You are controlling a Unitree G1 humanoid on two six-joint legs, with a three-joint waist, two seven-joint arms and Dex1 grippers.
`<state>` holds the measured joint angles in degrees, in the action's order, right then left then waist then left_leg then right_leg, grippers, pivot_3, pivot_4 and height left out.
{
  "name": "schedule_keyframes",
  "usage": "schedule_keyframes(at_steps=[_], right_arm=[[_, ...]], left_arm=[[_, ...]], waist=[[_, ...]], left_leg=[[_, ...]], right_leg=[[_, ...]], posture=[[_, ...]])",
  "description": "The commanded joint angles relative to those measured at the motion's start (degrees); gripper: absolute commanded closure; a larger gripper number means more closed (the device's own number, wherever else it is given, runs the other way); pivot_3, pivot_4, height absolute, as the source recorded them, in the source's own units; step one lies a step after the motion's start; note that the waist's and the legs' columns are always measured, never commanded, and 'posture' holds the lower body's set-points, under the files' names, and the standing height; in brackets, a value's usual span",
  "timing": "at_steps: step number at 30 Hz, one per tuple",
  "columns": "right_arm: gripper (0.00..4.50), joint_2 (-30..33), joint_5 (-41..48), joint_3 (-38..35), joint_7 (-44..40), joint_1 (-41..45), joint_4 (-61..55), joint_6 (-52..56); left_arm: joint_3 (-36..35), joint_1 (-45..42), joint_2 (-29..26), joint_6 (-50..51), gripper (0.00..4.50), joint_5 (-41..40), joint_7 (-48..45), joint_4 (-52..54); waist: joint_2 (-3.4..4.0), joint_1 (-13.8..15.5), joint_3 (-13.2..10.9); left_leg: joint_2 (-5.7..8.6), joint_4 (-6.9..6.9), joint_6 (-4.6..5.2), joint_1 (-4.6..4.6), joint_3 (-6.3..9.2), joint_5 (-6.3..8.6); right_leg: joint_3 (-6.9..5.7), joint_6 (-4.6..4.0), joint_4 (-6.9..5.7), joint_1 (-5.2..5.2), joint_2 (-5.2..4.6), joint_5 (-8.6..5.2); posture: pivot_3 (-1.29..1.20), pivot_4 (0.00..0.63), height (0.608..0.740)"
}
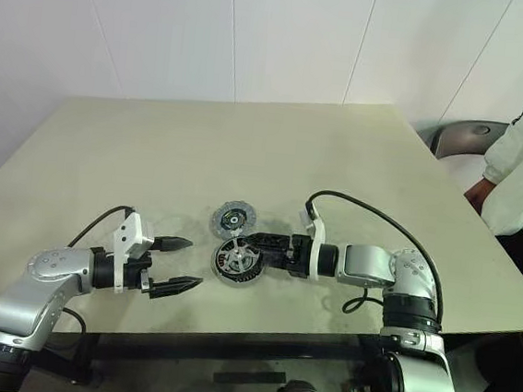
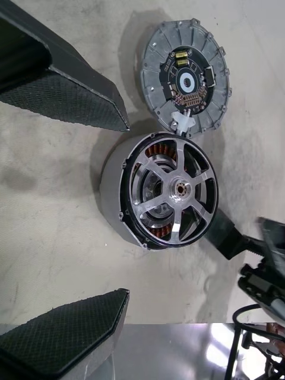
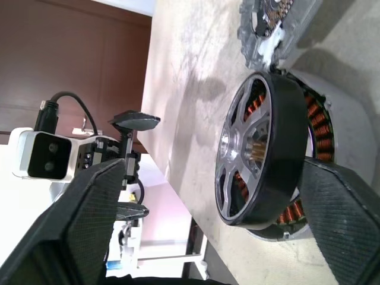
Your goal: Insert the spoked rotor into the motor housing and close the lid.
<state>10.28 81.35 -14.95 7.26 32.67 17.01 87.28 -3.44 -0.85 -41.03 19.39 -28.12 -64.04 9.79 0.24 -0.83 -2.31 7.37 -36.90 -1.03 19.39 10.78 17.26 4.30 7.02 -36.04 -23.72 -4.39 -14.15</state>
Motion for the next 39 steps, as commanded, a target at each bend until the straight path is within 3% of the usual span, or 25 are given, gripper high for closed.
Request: schedule_keyframes(at_steps=[1, 12, 16, 22, 25, 29, 32, 34, 36, 39], right_arm=[[0.02, 0.85, 1.42, -0.84, -0.82, 2.31, -2.75, 0.66], [0.02, 3.70, 3.57, -0.76, -0.96, 3.40, -5.70, 2.61], [0.02, 7.48, 2.89, -0.48, -2.77, 3.16, -7.27, 4.03], [0.02, 11.64, -4.93, 4.62, -10.98, 2.73, -15.11, 0.10], [0.63, 13.59, -13.25, 12.06, -18.61, 1.82, -20.55, -6.36], [2.00, 19.53, -31.95, 28.54, -35.33, 0.81, -29.77, -26.60], [3.05, 19.82, -35.08, 31.89, -41.76, 0.17, -30.21, -30.25], [3.79, 18.95, -41.99, 34.30, -45.87, -0.96, -29.34, -40.93], [4.46, 18.41, -45.20, 36.03, -47.03, -0.57, -27.23, -41.98], [4.46, 15.93, -48.38, 37.33, -48.82, 0.89, -23.45, -43.53]], left_arm=[[-0.56, -1.24, -0.18, -0.17, 0.00, -0.47, 0.01, 1.21], [0.15, -1.86, 0.37, -1.12, 0.00, 0.05, -0.62, -0.05], [0.36, -2.09, 0.63, -1.50, 0.00, 0.23, -0.86, -0.56], [0.63, -2.38, 0.82, -1.82, 0.00, 0.43, -1.10, -1.01], [0.68, -2.43, 0.86, -1.91, 0.00, 0.42, -1.07, -1.18], [0.61, -2.09, 0.75, -1.74, 0.00, 0.41, -0.98, -1.26], [0.59, -1.84, 0.72, -1.62, 0.00, 0.41, -0.86, -1.10], [0.50, -1.69, 0.75, -1.66, 0.00, 0.44, -0.75, -1.03], [0.37, -1.43, 0.92, -1.68, 0.00, 0.41, -0.48, -0.84], [0.24, -0.79, 1.12, -1.73, 0.00, 0.28, -0.16, -0.27]], waist=[[0.00, 0.02, 0.00], [0.00, 0.00, 0.00], [0.00, 0.12, 0.00], [-0.02, -0.02, 0.00], [-0.03, 0.00, 0.00], [-0.07, 0.08, -0.03], [-0.12, 0.13, -0.03], [-0.20, 0.21, -0.03], [-0.20, 0.23, -0.04], [-0.23, 0.18, -0.03]], left_leg=[[0.00, 0.00, 0.00, 0.00, 0.00, 0.00], [0.00, 0.00, 0.00, 0.02, 0.00, 0.00], [0.00, 0.00, 0.00, 0.02, 0.00, 0.00], [0.00, -0.01, 0.01, 0.04, -0.01, 0.00], [-0.01, -0.01, 0.01, 0.03, -0.01, 0.00], [0.00, -0.05, 0.01, 0.05, -0.02, 0.01], [0.00, -0.05, 0.03, 0.06, 0.00, 0.02], [0.00, -0.04, 0.03, 0.06, 0.00, 0.02], [0.01, -0.05, 0.03, 0.06, 0.00, 0.03], [0.00, -0.05, 0.03, 0.03, 0.00, 0.02]], right_leg=[[0.00, 0.00, 0.00, 0.00, 0.00, 0.00], [0.00, 0.00, 0.02, -0.01, -0.01, 0.00], [0.00, 0.00, 0.03, 0.00, -0.02, 0.00], [0.00, 0.01, 0.04, 0.00, -0.04, 0.00], [0.00, 0.02, 0.03, 0.00, -0.05, -0.01], [-0.03, 0.06, 0.06, 0.01, -0.05, -0.01], [-0.06, 0.11, 0.17, 0.06, -0.05, 0.02], [-0.06, 0.10, 0.19, 0.06, -0.05, 0.02], [-0.06, 0.11, 0.19, 0.07, -0.05, 0.03], [-0.06, 0.09, 0.16, 0.07, -0.03, 0.03]], posture=[[0.00, 0.000, 0.740], [0.00, 0.000, 0.740], [0.00, 0.000, 0.740], [0.00, 0.000, 0.740], [0.00, 0.000, 0.740], [0.00, 0.000, 0.740], [0.00, 0.000, 0.740], [0.00, 0.000, 0.740], [0.00, 0.000, 0.740], [0.00, 0.000, 0.740]])
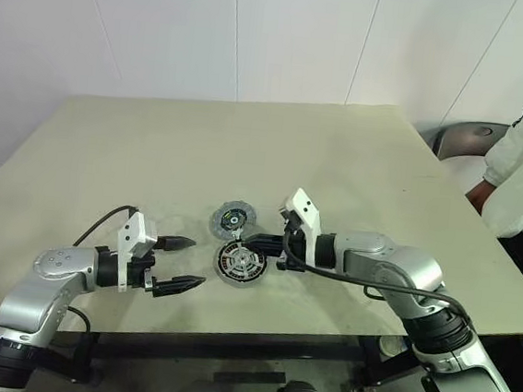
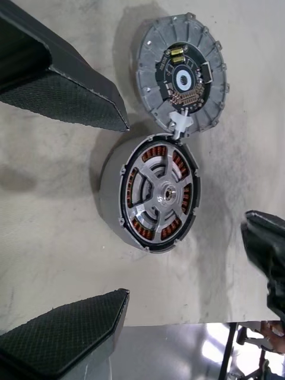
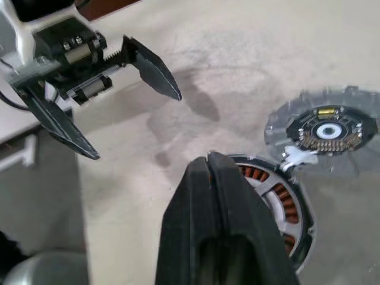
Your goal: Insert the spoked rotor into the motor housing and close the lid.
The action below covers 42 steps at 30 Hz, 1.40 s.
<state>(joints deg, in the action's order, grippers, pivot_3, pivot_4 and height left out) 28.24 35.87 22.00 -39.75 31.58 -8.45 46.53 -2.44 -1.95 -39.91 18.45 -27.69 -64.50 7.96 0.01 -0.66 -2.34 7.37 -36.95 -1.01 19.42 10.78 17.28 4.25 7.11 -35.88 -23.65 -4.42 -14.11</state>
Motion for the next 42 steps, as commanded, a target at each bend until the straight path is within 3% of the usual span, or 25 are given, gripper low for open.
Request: schedule_keyframes(at_steps=[1, 15, 24, 32, 36, 39, 42], right_arm=[[4.46, -2.76, -3.64, 0.59, -2.57, 2.32, 2.86, -3.11], [4.46, -2.85, -17.01, 6.56, -10.25, 1.98, 11.59, -4.43], [4.46, -3.55, -15.91, 2.49, -14.70, 6.57, 9.40, -2.11], [4.46, 5.32, -24.06, 8.60, -29.98, 15.58, 10.63, -13.94], [4.46, 7.93, -31.78, 13.11, -36.99, 19.57, 14.32, -26.20], [3.90, 7.24, -32.65, 13.20, -40.99, 20.74, 17.13, -30.33], [2.88, 6.21, -37.18, 13.95, -40.91, 22.01, 21.05, -38.04]], left_arm=[[-0.83, 0.60, 0.10, -0.76, 0.00, -0.20, 0.52, 1.91], [-3.77, 7.43, 0.08, 1.07, 0.00, -1.60, 5.98, 9.74], [-4.44, 7.84, 0.19, 1.93, 0.00, -1.95, 6.77, 10.81], [-3.86, 6.95, 0.33, 1.85, 0.00, -1.58, 6.47, 9.89], [-3.63, 6.21, 0.43, 1.42, 0.00, -1.35, 5.89, 8.84], [-3.43, 5.77, 0.57, 1.21, 0.00, -1.11, 5.57, 8.28], [-3.33, 5.57, 0.66, 1.09, 0.00, -0.99, 5.42, 8.02]], waist=[[0.00, 0.04, 0.00], [-0.01, 0.22, 0.01], [0.00, 0.22, 0.01], [0.01, 0.16, -0.01], [0.01, 0.06, -0.01], [0.00, 0.07, -0.02], [0.00, 0.08, -0.01]], left_leg=[[0.00, 0.00, 0.00, 0.00, 0.00, 0.00], [0.01, 0.00, -0.01, -0.04, -0.01, 0.00], [0.00, -0.02, -0.01, -0.04, 0.00, 0.00], [0.00, 0.01, -0.01, -0.02, -0.01, 0.00], [0.00, 0.00, -0.01, -0.01, -0.04, 0.00], [0.00, 0.00, -0.01, -0.02, -0.03, 0.00], [0.00, 0.01, -0.01, -0.02, -0.01, 0.00]], right_leg=[[0.00, 0.00, -0.02, -0.01, 0.00, 0.00], [0.00, -0.02, -0.07, 0.01, 0.00, 0.00], [0.00, -0.02, -0.09, 0.01, 0.01, 0.00], [-0.03, -0.01, -0.04, -0.01, 0.00, 0.00], [-0.03, -0.01, -0.02, 0.00, -0.01, 0.00], [-0.03, -0.01, -0.03, 0.00, -0.01, 0.00], [-0.03, -0.02, -0.03, -0.01, -0.01, 0.00]], posture=[[0.00, 0.000, 0.740], [0.00, 0.000, 0.740], [0.00, 0.000, 0.740], [0.00, 0.000, 0.740], [0.00, 0.000, 0.740], [0.00, 0.000, 0.740], [0.00, 0.000, 0.740]])
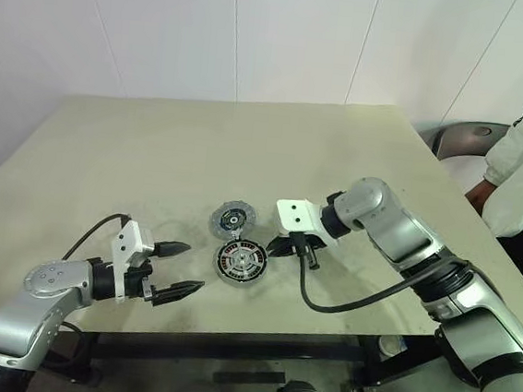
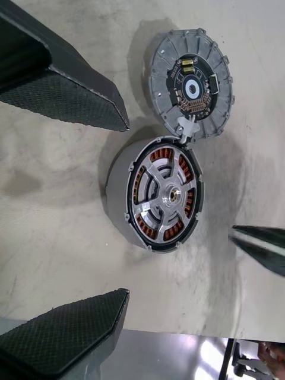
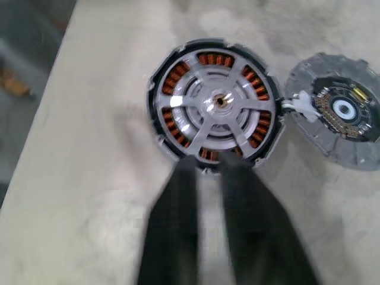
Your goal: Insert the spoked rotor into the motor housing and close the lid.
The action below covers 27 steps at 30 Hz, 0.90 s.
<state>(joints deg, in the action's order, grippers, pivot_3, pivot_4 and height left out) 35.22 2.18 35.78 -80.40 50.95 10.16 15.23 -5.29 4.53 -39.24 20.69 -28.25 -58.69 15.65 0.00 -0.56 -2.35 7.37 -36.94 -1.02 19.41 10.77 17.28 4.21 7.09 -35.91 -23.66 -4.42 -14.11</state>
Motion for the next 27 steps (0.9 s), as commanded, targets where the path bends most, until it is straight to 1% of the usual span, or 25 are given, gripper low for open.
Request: schedule_keyframes(at_steps=[1, 4, 8, 12, 17, 21, 27], right_arm=[[2.54, -1.12, -4.66, 0.13, -0.11, 2.88, 3.62, -8.67], [1.47, -2.36, -8.05, 1.78, -1.70, 4.05, 6.58, -16.41], [0.09, -4.26, -14.84, 3.91, 1.42, 5.54, 12.79, -30.03], [0.04, -5.31, -19.11, 4.51, 4.29, 6.29, 17.41, -41.78], [0.04, -6.24, -20.89, 4.00, 4.70, 6.76, 20.33, -48.31], [0.04, -7.05, -22.10, 4.07, 4.93, 7.13, 21.83, -51.90], [0.04, -8.74, -22.10, 4.15, 4.09, 6.99, 22.52, -53.93]], left_arm=[[-0.39, -1.03, 0.06, -1.16, 0.00, -0.36, -0.36, 0.24], [-0.04, -1.39, 0.30, -1.38, 0.00, -0.12, -0.40, 0.02], [0.11, -1.62, 0.49, -1.46, 0.00, 0.05, -0.52, -0.09], [0.18, -1.74, 0.64, -1.45, 0.00, 0.13, -0.42, 0.02], [0.00, -1.38, 0.73, -1.21, 0.00, 0.03, -0.11, 0.52], [-0.13, -1.12, 0.68, -1.22, 0.00, -0.03, -0.02, 0.71], [-0.19, -1.05, 0.59, -1.38, 0.00, -0.04, -0.15, 0.65]], waist=[[0.00, 0.01, 0.00], [0.00, 0.02, 0.00], [0.00, -0.01, 0.00], [0.00, -0.01, 0.00], [0.00, -0.02, 0.00], [0.00, -0.12, 0.00], [0.00, -0.07, 0.00]], left_leg=[[0.00, 0.00, 0.00, 0.00, -0.01, 0.00], [0.00, 0.00, -0.01, -0.01, -0.01, 0.00], [0.00, -0.01, -0.02, -0.01, -0.02, -0.01], [0.00, -0.01, -0.03, -0.02, -0.02, -0.01], [0.00, -0.01, -0.04, -0.02, -0.02, -0.02], [0.00, 0.00, -0.06, -0.04, -0.02, -0.03], [0.00, -0.01, -0.10, -0.04, -0.01, -0.05]], right_leg=[[0.00, 0.00, 0.00, 0.00, 0.00, 0.00], [0.00, 0.00, -0.02, -0.01, 0.00, 0.00], [0.00, -0.01, -0.09, -0.04, 0.01, 0.00], [0.01, -0.02, -0.11, -0.05, 0.02, 0.01], [0.01, -0.04, -0.13, -0.06, 0.03, 0.01], [0.03, -0.06, -0.16, -0.08, 0.06, 0.02], [0.03, -0.09, -0.20, -0.08, 0.07, 0.04]], posture=[[0.00, 0.000, 0.740], [0.00, 0.000, 0.740], [0.00, 0.000, 0.740], [0.00, 0.000, 0.740], [0.00, 0.000, 0.740], [0.00, 0.000, 0.740], [0.00, 0.000, 0.740]])
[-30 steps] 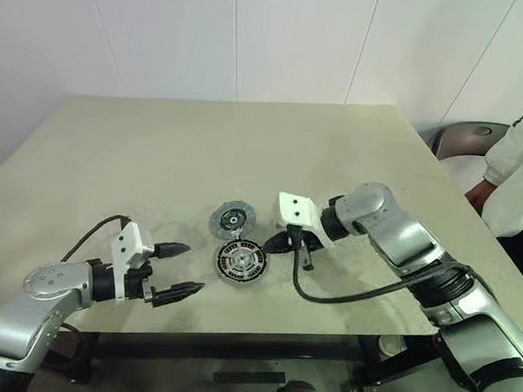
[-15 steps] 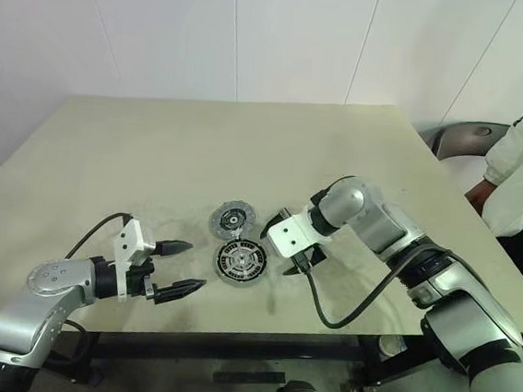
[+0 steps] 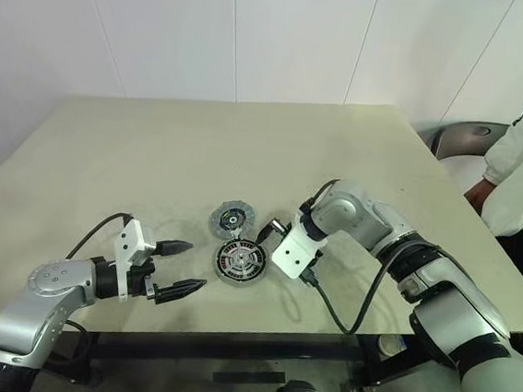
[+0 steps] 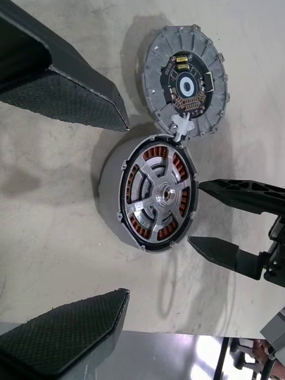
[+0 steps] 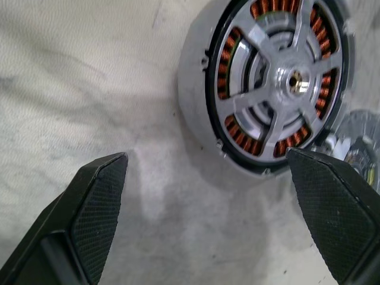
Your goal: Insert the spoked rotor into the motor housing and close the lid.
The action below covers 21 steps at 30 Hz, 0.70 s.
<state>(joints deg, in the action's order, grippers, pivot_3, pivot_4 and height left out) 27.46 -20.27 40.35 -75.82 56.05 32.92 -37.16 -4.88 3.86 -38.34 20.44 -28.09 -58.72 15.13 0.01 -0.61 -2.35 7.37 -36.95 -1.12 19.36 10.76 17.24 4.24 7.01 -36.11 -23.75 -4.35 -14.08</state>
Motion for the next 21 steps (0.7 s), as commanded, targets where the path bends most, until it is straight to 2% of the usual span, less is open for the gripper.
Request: schedule_keyframes(at_steps=[1, 4, 12, 14, 15, 21], right_arm=[[0.21, -1.11, 0.09, -0.23, -0.68, 1.84, -0.19, -1.68], [0.85, -1.50, -0.72, 0.03, -1.06, 1.62, 0.13, -1.58], [3.68, -3.51, -2.62, -0.06, -1.26, 1.63, 0.99, 0.69], [4.30, -3.96, -1.48, -0.64, -2.78, 1.07, -0.14, 3.94], [4.40, -4.24, -0.96, -1.12, -3.39, 0.69, -1.08, 6.39], [4.43, -3.99, -0.05, -2.56, -5.50, -1.98, -8.92, 18.47]], left_arm=[[-0.61, -0.36, -0.34, -1.08, 0.00, -0.23, -0.10, 1.24], [-0.65, -0.33, -0.37, -1.05, 0.00, -0.18, -0.02, 1.29], [-0.76, -0.39, -0.35, -1.47, 0.00, -0.07, -0.16, 0.87], [-0.79, -0.36, -0.32, -1.63, 0.00, -0.03, -0.17, 0.76], [-0.80, -0.31, -0.29, -1.72, 0.00, -0.01, -0.15, 0.69], [-0.58, -0.58, -0.26, -2.02, 0.00, 0.00, -0.09, 0.20]], waist=[[0.00, -0.04, 0.00], [0.00, 0.00, 0.00], [0.01, -0.09, 0.01], [-0.03, -0.10, 0.03], [-0.03, -0.12, 0.03], [-0.02, 0.02, 0.03]], left_leg=[[0.00, 0.00, 0.00, 0.00, 0.00, 0.00], [0.00, 0.00, -0.01, 0.00, 0.00, -0.01], [0.00, 0.00, -0.03, -0.03, 0.00, -0.01], [-0.03, 0.01, -0.04, -0.07, 0.01, -0.02], [-0.08, 0.00, -0.07, -0.07, 0.01, -0.02], [-0.23, 0.00, -0.21, -0.08, 0.03, -0.05]], right_leg=[[0.00, 0.00, 0.00, 0.00, 0.01, 0.00], [0.00, -0.01, -0.01, 0.00, 0.01, 0.00], [0.01, -0.02, -0.03, 0.00, 0.02, 0.01], [0.01, -0.03, -0.04, 0.02, 0.06, 0.02], [0.01, -0.08, -0.04, 0.03, 0.13, 0.05], [0.01, -0.19, -0.05, 0.02, 0.27, 0.12]], posture=[[0.00, 0.000, 0.740], [0.00, 0.000, 0.740], [0.00, 0.000, 0.740], [0.00, 0.000, 0.740], [0.00, 0.000, 0.740], [0.00, 0.000, 0.740]])
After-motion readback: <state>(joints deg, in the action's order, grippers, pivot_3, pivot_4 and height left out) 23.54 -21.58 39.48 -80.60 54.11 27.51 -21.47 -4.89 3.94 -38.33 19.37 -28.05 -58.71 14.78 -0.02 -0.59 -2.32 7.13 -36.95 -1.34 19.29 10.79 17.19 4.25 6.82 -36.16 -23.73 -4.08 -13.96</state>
